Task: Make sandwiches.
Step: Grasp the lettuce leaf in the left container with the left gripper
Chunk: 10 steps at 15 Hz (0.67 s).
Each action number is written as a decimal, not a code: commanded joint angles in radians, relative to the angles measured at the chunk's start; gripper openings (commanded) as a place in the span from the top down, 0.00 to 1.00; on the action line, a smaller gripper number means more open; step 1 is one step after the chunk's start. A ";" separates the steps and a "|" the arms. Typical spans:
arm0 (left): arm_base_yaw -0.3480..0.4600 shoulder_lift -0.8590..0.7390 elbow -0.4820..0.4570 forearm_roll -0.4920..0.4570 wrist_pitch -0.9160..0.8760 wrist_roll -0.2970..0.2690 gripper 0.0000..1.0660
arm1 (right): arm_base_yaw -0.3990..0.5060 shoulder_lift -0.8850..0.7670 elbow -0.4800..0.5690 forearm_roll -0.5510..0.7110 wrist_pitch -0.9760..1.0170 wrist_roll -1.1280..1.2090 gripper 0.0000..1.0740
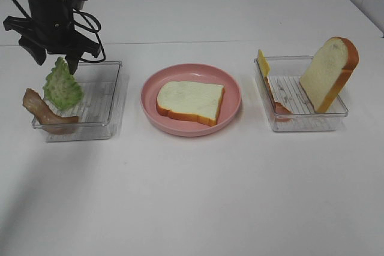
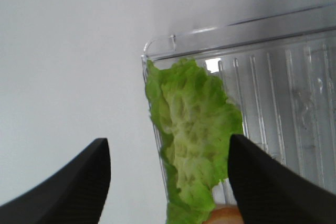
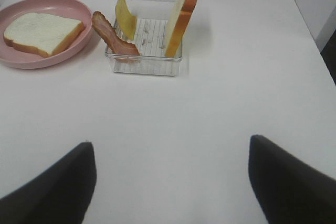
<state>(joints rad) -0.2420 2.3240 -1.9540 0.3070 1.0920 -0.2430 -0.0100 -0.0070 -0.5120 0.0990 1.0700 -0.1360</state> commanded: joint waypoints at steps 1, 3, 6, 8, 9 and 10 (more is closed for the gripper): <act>-0.002 0.002 0.000 0.008 -0.005 0.004 0.42 | -0.002 -0.014 0.005 -0.004 -0.007 -0.006 0.29; -0.002 0.011 0.000 0.014 -0.004 0.026 0.42 | -0.002 -0.014 0.005 -0.004 -0.007 -0.006 0.29; -0.002 0.023 0.000 0.014 0.006 0.030 0.42 | -0.002 -0.014 0.005 -0.004 -0.007 -0.006 0.29; -0.002 0.023 0.000 0.024 0.006 0.030 0.46 | -0.002 -0.014 0.005 -0.004 -0.007 -0.006 0.29; -0.002 0.023 0.000 0.028 0.006 0.031 0.53 | -0.002 -0.014 0.005 -0.004 -0.007 -0.006 0.29; -0.002 0.023 0.000 0.030 0.006 0.033 0.58 | -0.002 -0.014 0.005 -0.004 -0.007 -0.006 0.29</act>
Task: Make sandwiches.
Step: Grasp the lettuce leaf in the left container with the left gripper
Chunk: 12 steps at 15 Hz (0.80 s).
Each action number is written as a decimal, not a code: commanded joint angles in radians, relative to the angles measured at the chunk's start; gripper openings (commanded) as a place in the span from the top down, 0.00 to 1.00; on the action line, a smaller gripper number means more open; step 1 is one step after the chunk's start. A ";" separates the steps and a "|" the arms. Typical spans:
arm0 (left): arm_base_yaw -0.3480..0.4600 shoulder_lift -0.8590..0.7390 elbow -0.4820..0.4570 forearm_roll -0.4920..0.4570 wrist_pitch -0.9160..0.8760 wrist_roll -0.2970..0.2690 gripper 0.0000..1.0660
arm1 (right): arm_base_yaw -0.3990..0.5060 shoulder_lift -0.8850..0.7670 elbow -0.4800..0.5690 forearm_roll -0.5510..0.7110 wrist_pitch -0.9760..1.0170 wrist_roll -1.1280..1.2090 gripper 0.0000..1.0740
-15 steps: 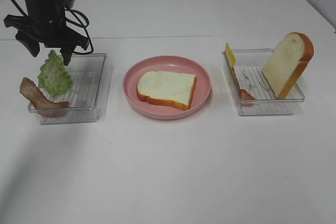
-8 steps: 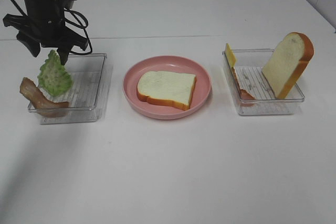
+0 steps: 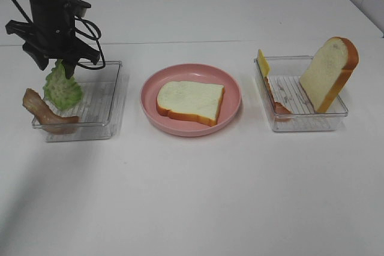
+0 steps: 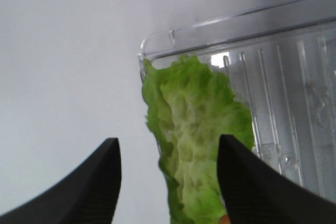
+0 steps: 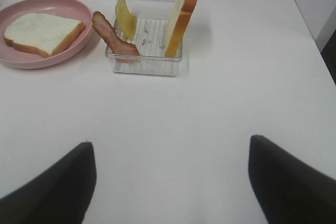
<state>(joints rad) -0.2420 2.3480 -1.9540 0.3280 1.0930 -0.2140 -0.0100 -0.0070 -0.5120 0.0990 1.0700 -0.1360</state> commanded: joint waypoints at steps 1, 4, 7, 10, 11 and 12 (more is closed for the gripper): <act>-0.002 -0.001 0.000 0.009 -0.001 0.004 0.64 | -0.002 -0.014 0.005 -0.004 -0.007 -0.006 0.29; -0.002 -0.001 0.000 0.009 -0.014 0.009 0.82 | -0.002 -0.014 0.005 -0.004 -0.007 -0.006 0.29; -0.002 -0.001 0.000 0.009 -0.014 0.009 0.98 | -0.002 -0.014 0.005 -0.004 -0.007 -0.006 0.29; -0.002 -0.010 0.000 0.009 -0.016 0.007 1.00 | -0.002 -0.014 0.005 -0.004 -0.007 -0.006 0.29; -0.002 -0.030 0.000 0.007 -0.015 0.008 1.00 | -0.002 -0.014 0.005 -0.004 -0.007 -0.006 0.29; -0.002 -0.053 0.000 0.006 -0.019 0.008 1.00 | -0.002 -0.014 0.005 -0.004 -0.007 -0.006 0.29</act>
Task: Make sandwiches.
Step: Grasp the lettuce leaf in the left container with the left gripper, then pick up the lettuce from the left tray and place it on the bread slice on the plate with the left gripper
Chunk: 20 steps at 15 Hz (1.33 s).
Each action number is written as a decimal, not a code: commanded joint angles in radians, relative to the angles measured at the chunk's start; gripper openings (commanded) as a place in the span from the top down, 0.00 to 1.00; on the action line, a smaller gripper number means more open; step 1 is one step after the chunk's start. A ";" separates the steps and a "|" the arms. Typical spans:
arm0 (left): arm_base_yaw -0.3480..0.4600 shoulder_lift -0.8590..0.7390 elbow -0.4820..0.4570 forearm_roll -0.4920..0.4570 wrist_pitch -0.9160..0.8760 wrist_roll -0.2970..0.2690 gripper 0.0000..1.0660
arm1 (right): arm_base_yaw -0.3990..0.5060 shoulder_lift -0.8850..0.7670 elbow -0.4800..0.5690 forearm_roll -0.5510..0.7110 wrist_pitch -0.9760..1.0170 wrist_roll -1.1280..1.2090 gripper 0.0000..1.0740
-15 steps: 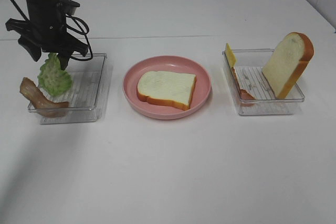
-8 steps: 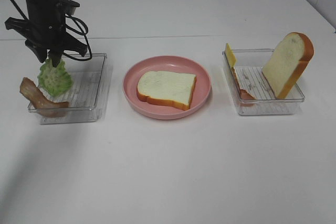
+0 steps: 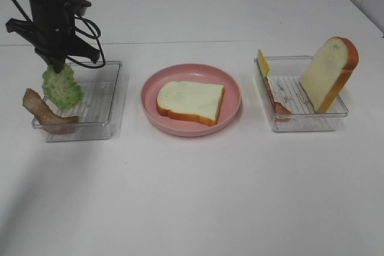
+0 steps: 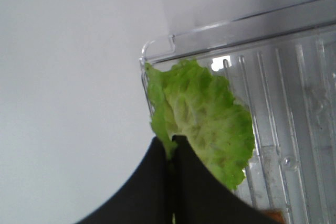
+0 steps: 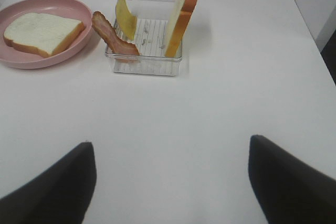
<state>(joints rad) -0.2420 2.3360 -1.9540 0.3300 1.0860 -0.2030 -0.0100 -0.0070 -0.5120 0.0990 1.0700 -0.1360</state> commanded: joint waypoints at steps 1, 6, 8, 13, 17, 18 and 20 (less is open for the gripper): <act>-0.002 -0.066 0.000 0.004 -0.026 -0.002 1.00 | -0.002 -0.014 0.005 -0.004 -0.007 -0.006 0.29; -0.002 -0.183 0.000 -0.134 -0.128 -0.002 1.00 | -0.002 -0.014 0.005 -0.004 -0.007 -0.006 0.29; -0.002 -0.198 0.000 -0.304 -0.191 0.025 1.00 | -0.002 -0.014 0.005 -0.004 -0.007 -0.006 0.29; -0.002 -0.197 0.000 -0.838 -0.301 0.243 1.00 | -0.002 -0.014 0.005 -0.004 -0.007 -0.006 0.29; -0.022 -0.197 0.000 -1.068 -0.318 0.349 1.00 | -0.002 -0.014 0.005 -0.004 -0.007 -0.006 0.29; -0.036 -0.195 0.000 -1.089 -0.325 0.371 1.00 | -0.002 -0.014 0.005 -0.004 -0.007 -0.006 0.29; -0.105 -0.158 0.000 -1.101 -0.348 0.384 1.00 | -0.002 -0.014 0.005 -0.004 -0.007 -0.006 0.29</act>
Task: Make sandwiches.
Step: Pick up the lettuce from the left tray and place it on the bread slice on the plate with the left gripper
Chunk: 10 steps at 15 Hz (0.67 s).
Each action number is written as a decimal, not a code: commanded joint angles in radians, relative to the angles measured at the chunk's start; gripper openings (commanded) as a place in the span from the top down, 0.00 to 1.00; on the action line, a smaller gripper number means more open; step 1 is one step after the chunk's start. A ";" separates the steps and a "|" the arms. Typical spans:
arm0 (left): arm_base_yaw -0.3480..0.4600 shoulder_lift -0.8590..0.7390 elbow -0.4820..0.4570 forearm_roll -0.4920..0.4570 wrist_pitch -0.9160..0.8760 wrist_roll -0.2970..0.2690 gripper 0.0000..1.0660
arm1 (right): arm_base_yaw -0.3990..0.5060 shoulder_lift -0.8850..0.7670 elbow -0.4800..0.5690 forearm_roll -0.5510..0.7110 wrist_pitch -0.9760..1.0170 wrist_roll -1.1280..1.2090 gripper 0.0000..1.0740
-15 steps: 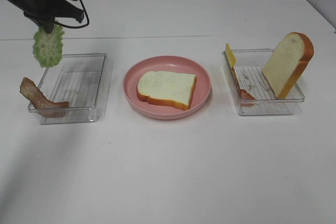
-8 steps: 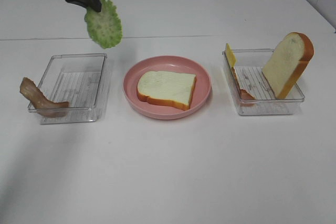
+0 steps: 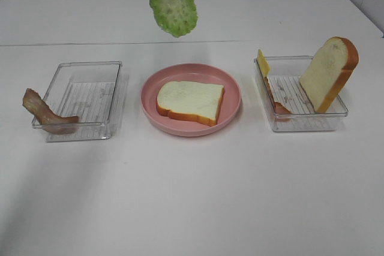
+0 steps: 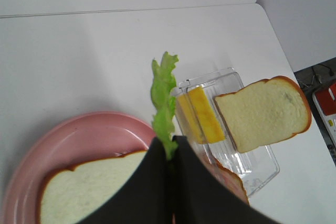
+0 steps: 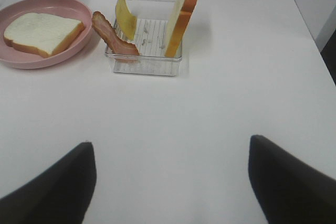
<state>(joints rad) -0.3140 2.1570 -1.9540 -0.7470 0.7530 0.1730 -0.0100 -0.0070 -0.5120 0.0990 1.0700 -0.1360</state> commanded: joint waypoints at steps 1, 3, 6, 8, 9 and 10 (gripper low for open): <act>-0.044 0.030 0.000 -0.024 -0.014 0.008 1.00 | -0.002 -0.014 0.005 -0.004 -0.007 -0.006 0.29; -0.091 0.073 0.000 -0.024 0.000 0.008 1.00 | -0.002 -0.014 0.005 -0.004 -0.007 -0.006 0.29; -0.126 0.133 0.000 -0.015 0.023 0.007 1.00 | -0.002 -0.014 0.005 -0.004 -0.007 -0.006 0.29; -0.128 0.159 0.000 0.013 0.025 0.006 1.00 | -0.002 -0.014 0.005 -0.004 -0.007 -0.006 0.29; -0.128 0.176 0.001 0.034 0.029 0.000 1.00 | -0.002 -0.014 0.005 -0.004 -0.007 -0.006 0.29; -0.128 0.190 0.001 0.050 0.039 -0.001 1.00 | -0.002 -0.014 0.005 -0.004 -0.007 -0.006 0.29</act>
<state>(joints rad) -0.4390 2.3510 -1.9540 -0.6940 0.7860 0.1750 -0.0100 -0.0070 -0.5120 0.0990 1.0700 -0.1360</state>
